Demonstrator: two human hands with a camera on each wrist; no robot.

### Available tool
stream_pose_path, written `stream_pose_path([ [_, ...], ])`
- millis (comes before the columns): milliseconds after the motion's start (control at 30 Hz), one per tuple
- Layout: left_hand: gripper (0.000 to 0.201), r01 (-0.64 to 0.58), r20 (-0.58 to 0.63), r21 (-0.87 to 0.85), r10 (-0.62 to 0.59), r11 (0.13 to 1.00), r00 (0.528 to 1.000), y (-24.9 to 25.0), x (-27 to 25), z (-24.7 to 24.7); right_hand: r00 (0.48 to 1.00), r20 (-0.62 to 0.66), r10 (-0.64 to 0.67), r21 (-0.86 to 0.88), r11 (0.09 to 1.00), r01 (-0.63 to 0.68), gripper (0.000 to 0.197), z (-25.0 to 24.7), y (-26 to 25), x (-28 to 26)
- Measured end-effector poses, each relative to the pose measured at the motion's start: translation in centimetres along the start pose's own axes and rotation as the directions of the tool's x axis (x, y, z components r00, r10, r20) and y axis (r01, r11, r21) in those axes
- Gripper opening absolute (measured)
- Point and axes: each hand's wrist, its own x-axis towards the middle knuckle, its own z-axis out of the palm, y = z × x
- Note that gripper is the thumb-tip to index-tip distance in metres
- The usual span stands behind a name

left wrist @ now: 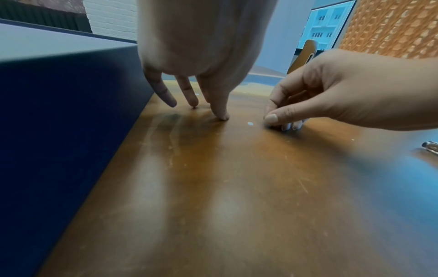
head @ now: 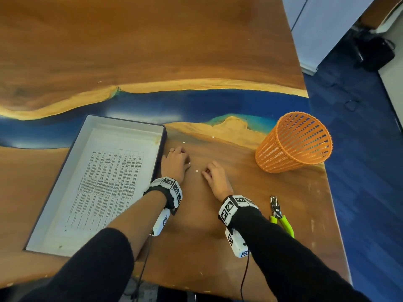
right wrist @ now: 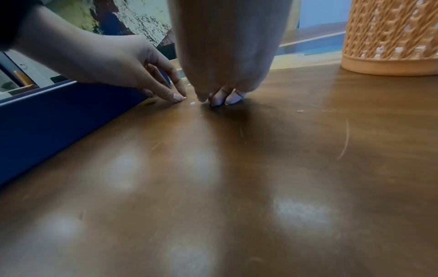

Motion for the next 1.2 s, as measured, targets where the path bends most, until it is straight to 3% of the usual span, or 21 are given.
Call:
stream_pose_path([
  [333,0.012,-0.036,0.018,0.020,0.036,0.999,0.999,0.7,0.6,-0.4,0.999,-0.013,-0.031,-0.012,0.999,0.031,0.012,0.2,-0.4,0.2],
  [733,0.030,-0.099,0.093,0.196,0.082,0.976,0.992,0.7,0.8,0.3,0.999,-0.033,0.036,-0.018,0.999,-0.036,0.012,0.6,-0.6,0.7],
  [1067,0.030,-0.102,0.064,0.275,0.087,0.956,0.994,-0.1,0.5,1.6,0.994,-0.037,0.107,-0.068,0.992,-0.109,0.011,0.9,-1.5,1.4],
  [1200,0.029,-0.100,0.064,0.272,0.086,0.957,0.994,-0.6,0.3,1.7,0.986,0.016,0.166,-0.092,0.982,-0.164,0.010,0.5,-2.1,2.2],
])
